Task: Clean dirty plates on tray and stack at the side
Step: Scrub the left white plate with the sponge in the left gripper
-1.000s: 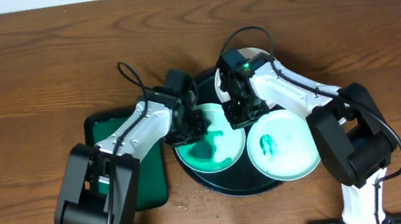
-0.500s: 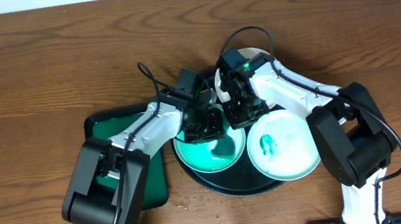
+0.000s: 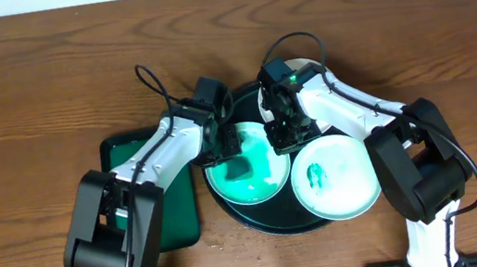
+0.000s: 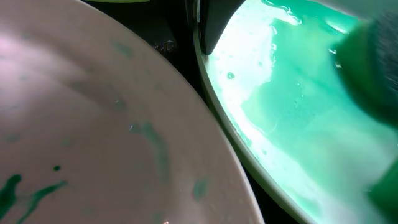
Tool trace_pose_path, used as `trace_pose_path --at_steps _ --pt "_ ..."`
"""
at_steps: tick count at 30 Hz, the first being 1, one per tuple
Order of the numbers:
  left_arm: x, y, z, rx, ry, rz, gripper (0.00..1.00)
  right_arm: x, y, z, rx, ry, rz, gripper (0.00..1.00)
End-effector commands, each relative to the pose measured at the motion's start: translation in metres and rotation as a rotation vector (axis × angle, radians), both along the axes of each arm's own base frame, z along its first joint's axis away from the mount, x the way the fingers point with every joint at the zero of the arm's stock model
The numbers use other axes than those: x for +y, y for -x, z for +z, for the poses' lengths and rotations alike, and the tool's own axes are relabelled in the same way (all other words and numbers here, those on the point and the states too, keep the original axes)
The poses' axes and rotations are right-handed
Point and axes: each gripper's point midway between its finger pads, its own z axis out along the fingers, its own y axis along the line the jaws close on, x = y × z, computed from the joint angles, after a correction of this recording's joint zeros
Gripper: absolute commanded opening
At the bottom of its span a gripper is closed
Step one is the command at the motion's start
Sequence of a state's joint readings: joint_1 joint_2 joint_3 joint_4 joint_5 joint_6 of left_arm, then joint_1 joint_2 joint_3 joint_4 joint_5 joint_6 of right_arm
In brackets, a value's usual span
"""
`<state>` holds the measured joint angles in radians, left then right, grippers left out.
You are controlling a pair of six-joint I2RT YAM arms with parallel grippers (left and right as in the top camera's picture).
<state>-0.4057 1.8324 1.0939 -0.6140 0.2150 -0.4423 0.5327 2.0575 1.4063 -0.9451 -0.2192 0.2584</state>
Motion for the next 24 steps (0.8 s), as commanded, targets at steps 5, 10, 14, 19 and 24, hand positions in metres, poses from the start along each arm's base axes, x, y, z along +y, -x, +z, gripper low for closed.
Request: trace_pose_path --at_steps 5,10,14,19,24 --pt "0.092 0.02 -0.02 0.052 -0.442 0.045 0.07 0.006 0.012 -0.006 0.038 -0.007 0.03 0.01" --pt "0.039 0.045 -0.024 0.155 -0.186 -0.146 0.07 0.008 0.009 -0.007 0.027 -0.014 0.03 0.01" --pt "-0.013 0.067 -0.018 0.202 0.03 -0.279 0.07 0.008 0.008 -0.007 0.022 -0.016 0.03 0.01" --pt "-0.06 0.086 -0.01 0.212 0.181 -0.381 0.07 0.008 0.008 -0.007 0.023 -0.016 0.03 0.01" --pt "-0.088 0.089 -0.006 0.181 0.256 -0.41 0.07 0.008 0.008 -0.007 0.024 -0.016 0.03 0.01"
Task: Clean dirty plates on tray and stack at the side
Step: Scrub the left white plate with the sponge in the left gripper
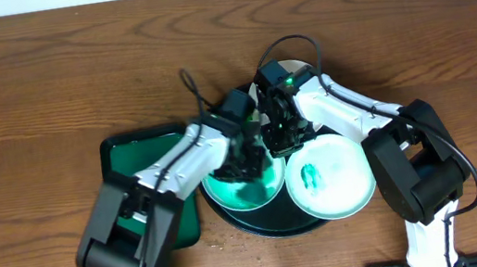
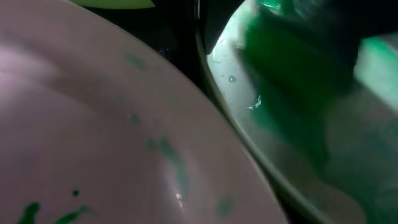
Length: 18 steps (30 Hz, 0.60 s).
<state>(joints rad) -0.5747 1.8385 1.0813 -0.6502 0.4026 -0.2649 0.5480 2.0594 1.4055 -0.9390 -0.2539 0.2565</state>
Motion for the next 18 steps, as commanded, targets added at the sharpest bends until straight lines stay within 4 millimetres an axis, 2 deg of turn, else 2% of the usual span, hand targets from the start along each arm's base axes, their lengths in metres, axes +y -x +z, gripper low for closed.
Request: trace_pose_path --at_steps 1,5,7,13,18 --pt "-0.024 0.025 -0.007 0.1 0.102 -0.039 0.07 -0.002 0.003 -0.007 0.009 0.016 0.014 0.01" --pt "-0.029 0.007 -0.006 0.066 0.126 0.045 0.07 -0.003 0.005 -0.007 0.018 0.022 0.014 0.01" --pt "-0.024 -0.007 -0.008 0.04 0.108 0.114 0.07 -0.004 0.006 -0.007 0.025 0.026 0.014 0.01" --pt "0.023 -0.055 -0.019 -0.096 -0.068 0.368 0.07 -0.005 0.008 -0.007 0.03 0.029 0.015 0.01" --pt "0.061 -0.08 -0.022 -0.169 -0.176 0.538 0.07 -0.006 0.009 -0.007 0.034 0.032 0.014 0.01"
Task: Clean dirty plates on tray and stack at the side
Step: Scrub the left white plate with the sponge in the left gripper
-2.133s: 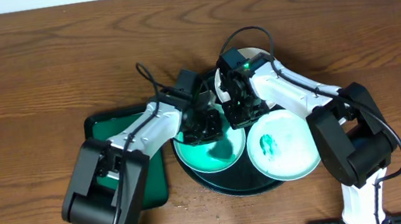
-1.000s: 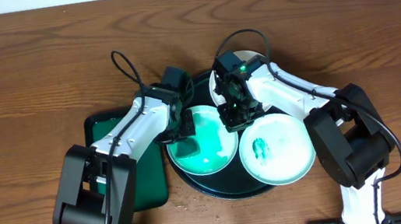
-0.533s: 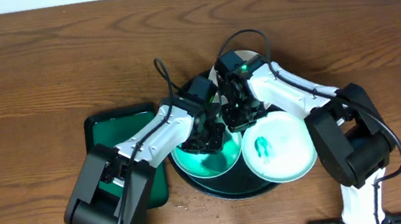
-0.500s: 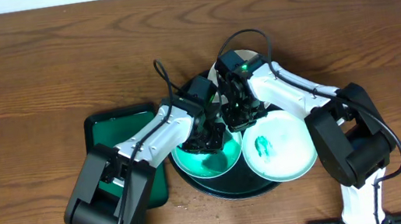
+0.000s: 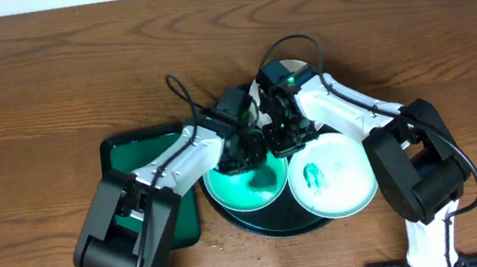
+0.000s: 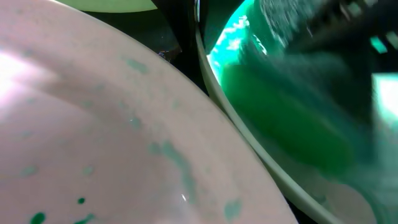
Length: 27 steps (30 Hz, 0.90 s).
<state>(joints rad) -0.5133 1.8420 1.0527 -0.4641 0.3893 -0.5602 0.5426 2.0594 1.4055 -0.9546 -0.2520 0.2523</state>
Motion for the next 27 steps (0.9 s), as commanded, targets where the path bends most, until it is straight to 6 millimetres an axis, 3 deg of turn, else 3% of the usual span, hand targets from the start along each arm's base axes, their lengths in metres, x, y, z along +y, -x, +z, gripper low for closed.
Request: trace_pose_path --at_steps 1,7,15,21,27 --pt "0.068 -0.041 -0.02 -0.104 -0.264 0.232 0.07 -0.002 0.008 -0.007 0.026 0.024 0.016 0.01" --pt "0.107 -0.051 -0.02 -0.14 -0.4 0.309 0.07 -0.003 0.009 -0.007 0.033 0.029 0.016 0.01" --pt "0.167 -0.017 -0.016 -0.057 -0.698 0.336 0.07 -0.003 0.009 -0.007 0.031 0.027 0.016 0.01" --pt "0.171 -0.003 -0.011 -0.001 -0.735 0.306 0.07 -0.001 0.005 -0.007 0.016 0.018 0.015 0.01" --pt "0.154 -0.017 0.012 -0.084 -0.695 0.229 0.07 0.0 0.004 -0.007 0.012 0.016 0.015 0.01"
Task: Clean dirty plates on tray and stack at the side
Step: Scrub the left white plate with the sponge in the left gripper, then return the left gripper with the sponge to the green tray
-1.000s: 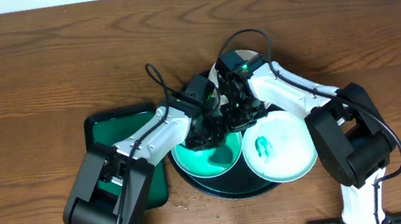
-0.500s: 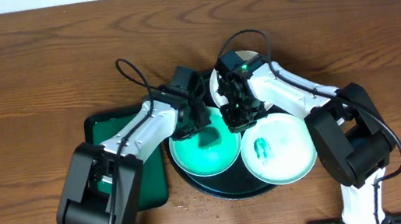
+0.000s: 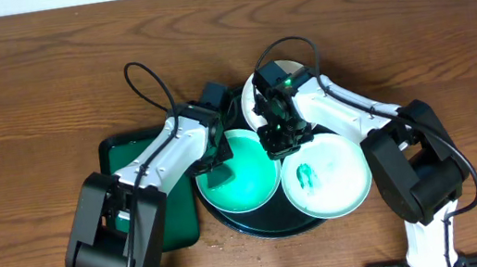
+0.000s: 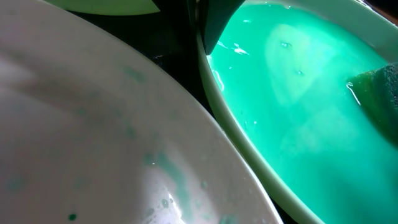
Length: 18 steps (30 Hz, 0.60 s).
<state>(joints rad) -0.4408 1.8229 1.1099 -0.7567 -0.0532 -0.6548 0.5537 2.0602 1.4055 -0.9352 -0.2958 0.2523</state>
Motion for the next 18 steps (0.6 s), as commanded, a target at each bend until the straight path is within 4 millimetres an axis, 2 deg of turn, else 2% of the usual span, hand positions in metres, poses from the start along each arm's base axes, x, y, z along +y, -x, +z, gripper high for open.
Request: trace_pose_path --at_steps 1,7,10,13,18 --pt "0.042 -0.013 0.017 -0.079 -0.211 -0.012 0.07 -0.012 0.002 -0.009 0.004 0.063 0.006 0.01" --pt "0.022 -0.018 0.07 -0.172 -0.112 -0.028 0.07 -0.011 -0.001 -0.009 -0.006 0.057 0.005 0.01" --pt "0.022 -0.015 0.092 -0.207 -0.08 -0.022 0.07 -0.01 -0.001 -0.009 -0.01 0.054 0.006 0.01" --pt "0.037 -0.013 0.104 -0.228 -0.089 0.013 0.07 -0.009 -0.003 -0.009 -0.016 0.051 0.005 0.01" --pt "0.075 -0.007 0.101 -0.165 -0.123 0.119 0.07 -0.002 -0.007 -0.008 -0.032 0.013 0.016 0.01"
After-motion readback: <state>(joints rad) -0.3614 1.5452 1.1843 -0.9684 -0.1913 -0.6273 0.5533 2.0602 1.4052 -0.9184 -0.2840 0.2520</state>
